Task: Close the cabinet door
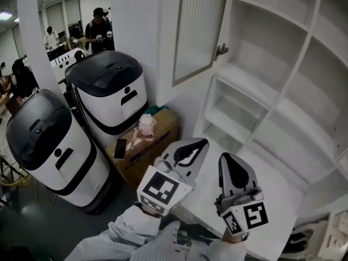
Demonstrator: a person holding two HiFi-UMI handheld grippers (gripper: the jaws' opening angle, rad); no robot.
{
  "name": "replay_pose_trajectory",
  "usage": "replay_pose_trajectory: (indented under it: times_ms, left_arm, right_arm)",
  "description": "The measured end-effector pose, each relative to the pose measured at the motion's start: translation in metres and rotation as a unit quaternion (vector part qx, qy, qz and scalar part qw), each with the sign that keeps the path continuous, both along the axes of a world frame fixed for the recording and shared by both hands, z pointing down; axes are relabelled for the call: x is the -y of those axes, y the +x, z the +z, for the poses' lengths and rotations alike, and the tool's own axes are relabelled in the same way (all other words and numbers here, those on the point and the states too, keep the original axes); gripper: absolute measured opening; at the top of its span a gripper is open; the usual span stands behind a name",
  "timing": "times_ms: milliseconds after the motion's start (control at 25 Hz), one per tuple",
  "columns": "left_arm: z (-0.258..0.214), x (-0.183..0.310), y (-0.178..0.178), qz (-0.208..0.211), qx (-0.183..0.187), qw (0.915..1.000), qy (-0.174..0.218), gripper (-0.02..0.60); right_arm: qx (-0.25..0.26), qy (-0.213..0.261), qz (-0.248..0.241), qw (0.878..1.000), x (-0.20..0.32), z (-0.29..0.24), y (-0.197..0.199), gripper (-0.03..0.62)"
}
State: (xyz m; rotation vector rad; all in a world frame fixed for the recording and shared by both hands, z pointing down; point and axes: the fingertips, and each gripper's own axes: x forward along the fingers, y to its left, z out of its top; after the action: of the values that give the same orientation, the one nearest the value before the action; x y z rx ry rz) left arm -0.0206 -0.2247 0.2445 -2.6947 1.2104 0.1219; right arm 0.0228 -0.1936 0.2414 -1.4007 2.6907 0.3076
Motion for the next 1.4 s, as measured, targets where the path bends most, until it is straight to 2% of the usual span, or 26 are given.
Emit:
replay_pose_trajectory:
  times_ms: [360,680,960,1080,1240,1400]
  left_arm:
    - [-0.004,0.018,0.017,-0.065,0.0,0.9979,-0.007,0.009]
    - [-0.017,0.024,-0.004,-0.099,-0.002,0.9951,0.0,0.009]
    - [-0.012,0.038,-0.042,-0.123,-0.027,0.9916,-0.027,0.018]
    - [-0.007,0.045,-0.067,-0.14,-0.04,0.9885,-0.042,0.094]
    - [-0.002,0.055,-0.105,-0.177,-0.048,0.9818,-0.049,0.148]
    - [-0.008,0.066,-0.129,-0.196,-0.045,0.9785,-0.046,0.196]
  right_arm:
    - [-0.013,-0.009,-0.073,0.997,0.025,0.001,0.018,0.014]
    - [0.007,-0.007,-0.096,0.995,0.035,0.0,0.009,0.014]
    - [0.018,-0.013,-0.094,0.995,0.039,0.006,0.003,0.014]
    - [0.017,-0.016,-0.092,0.996,0.042,0.008,0.001,0.014]
    - [0.009,-0.017,-0.088,0.996,0.045,0.01,-0.002,0.014]
    - [0.005,-0.02,-0.083,0.996,0.048,0.012,-0.003,0.014]
